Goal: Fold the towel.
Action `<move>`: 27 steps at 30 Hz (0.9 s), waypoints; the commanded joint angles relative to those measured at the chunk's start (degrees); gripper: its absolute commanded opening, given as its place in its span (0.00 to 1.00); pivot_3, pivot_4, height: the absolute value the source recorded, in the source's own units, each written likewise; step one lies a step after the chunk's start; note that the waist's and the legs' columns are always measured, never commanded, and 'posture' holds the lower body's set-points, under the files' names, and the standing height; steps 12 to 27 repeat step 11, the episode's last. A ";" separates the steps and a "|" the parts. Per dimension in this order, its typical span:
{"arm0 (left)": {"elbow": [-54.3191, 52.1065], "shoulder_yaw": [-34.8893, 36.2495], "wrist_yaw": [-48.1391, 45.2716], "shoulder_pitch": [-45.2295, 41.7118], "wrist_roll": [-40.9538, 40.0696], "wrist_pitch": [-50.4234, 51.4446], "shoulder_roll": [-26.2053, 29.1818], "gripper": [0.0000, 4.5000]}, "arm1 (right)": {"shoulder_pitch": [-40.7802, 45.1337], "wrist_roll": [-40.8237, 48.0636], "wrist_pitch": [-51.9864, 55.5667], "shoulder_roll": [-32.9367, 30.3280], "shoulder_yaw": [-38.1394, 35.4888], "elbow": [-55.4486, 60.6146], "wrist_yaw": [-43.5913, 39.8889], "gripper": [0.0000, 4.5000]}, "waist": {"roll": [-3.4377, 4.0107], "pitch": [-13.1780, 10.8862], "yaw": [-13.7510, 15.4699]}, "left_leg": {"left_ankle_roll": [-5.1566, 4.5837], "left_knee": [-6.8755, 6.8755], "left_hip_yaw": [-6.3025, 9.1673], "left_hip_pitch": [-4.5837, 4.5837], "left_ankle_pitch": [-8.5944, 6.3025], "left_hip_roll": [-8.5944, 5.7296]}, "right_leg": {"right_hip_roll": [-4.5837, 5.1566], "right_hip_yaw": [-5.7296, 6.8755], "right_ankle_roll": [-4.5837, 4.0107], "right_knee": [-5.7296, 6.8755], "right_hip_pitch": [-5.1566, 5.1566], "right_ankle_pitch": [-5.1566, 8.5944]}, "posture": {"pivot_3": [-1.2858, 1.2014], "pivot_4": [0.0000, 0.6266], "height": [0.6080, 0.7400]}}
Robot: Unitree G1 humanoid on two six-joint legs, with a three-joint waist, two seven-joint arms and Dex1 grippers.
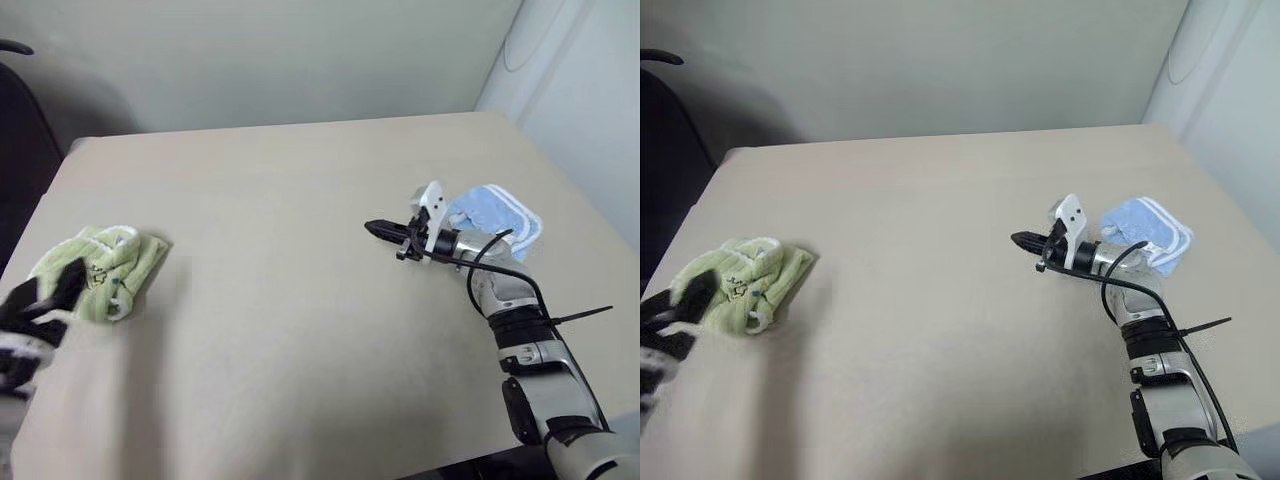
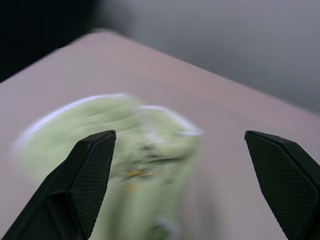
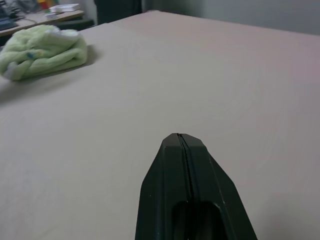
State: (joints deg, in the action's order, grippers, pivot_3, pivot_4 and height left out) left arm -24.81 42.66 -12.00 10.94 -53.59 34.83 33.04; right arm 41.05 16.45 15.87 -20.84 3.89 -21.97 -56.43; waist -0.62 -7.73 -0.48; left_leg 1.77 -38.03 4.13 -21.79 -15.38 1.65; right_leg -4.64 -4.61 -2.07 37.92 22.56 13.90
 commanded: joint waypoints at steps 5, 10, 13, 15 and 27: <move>-2.53 -15.68 -4.83 -5.12 11.44 -3.26 1.65 0.99 | -2.31 0.26 -0.62 -1.02 -1.36 5.67 0.87 0.00 | -0.03 0.01 -0.14 | 0.03 0.02 0.02 -0.02 -0.01 0.02 | -0.04 0.00 -0.02 0.00 0.07 0.00 | 0.52 0.24 1.00; 0.81 -16.41 -7.00 -8.21 13.20 -3.32 1.58 0.99 | -3.74 0.28 -0.52 -1.35 -2.37 7.23 2.64 0.00 | -0.03 0.01 -0.31 | 0.06 0.08 0.02 -0.03 -0.03 0.01 | -0.05 -0.04 -0.03 -0.01 0.10 0.00 | 0.52 0.24 1.00; 1.04 -16.18 -7.57 -8.34 13.16 -3.34 1.47 0.99 | -4.12 0.58 -0.36 -1.36 -2.45 7.89 2.68 0.00 | -0.03 0.01 -0.31 | 0.06 0.09 0.02 -0.03 -0.04 0.02 | -0.06 -0.04 -0.03 -0.01 0.12 0.00 | 0.52 0.24 1.00; 1.04 -16.18 -7.57 -8.34 13.16 -3.34 1.47 0.99 | -4.12 0.58 -0.36 -1.36 -2.45 7.89 2.68 0.00 | -0.03 0.01 -0.31 | 0.06 0.09 0.02 -0.03 -0.04 0.02 | -0.06 -0.04 -0.03 -0.01 0.12 0.00 | 0.52 0.24 1.00; 1.04 -16.18 -7.57 -8.34 13.16 -3.34 1.47 0.99 | -4.12 0.58 -0.36 -1.36 -2.45 7.89 2.68 0.00 | -0.03 0.01 -0.31 | 0.06 0.09 0.02 -0.03 -0.04 0.02 | -0.06 -0.04 -0.03 -0.01 0.12 0.00 | 0.52 0.24 1.00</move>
